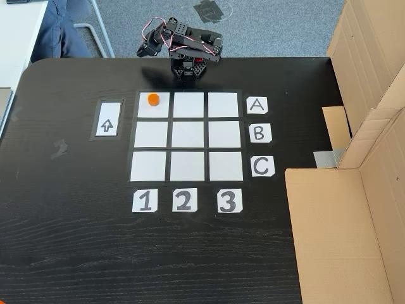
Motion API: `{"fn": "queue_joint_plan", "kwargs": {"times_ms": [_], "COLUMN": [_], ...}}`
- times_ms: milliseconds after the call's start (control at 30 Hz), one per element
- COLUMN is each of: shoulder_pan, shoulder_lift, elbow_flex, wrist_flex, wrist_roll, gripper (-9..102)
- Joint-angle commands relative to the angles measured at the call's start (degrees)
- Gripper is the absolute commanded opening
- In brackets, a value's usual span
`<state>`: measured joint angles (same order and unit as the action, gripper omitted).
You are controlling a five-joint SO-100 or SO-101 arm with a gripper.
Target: Pick up the round, orange token and place it in the grid on square A1.
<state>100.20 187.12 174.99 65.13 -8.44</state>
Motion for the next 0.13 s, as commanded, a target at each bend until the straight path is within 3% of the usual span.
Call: {"fn": "queue_joint_plan", "kwargs": {"times_ms": [0, 100], "shoulder_pan": [5.89, 5.98], "shoulder_lift": [0.97, 0.97], "elbow_flex": [0.18, 0.18], "wrist_flex": [0.35, 0.35], "wrist_roll": [-0.18, -0.18], "gripper": [0, 0]}}
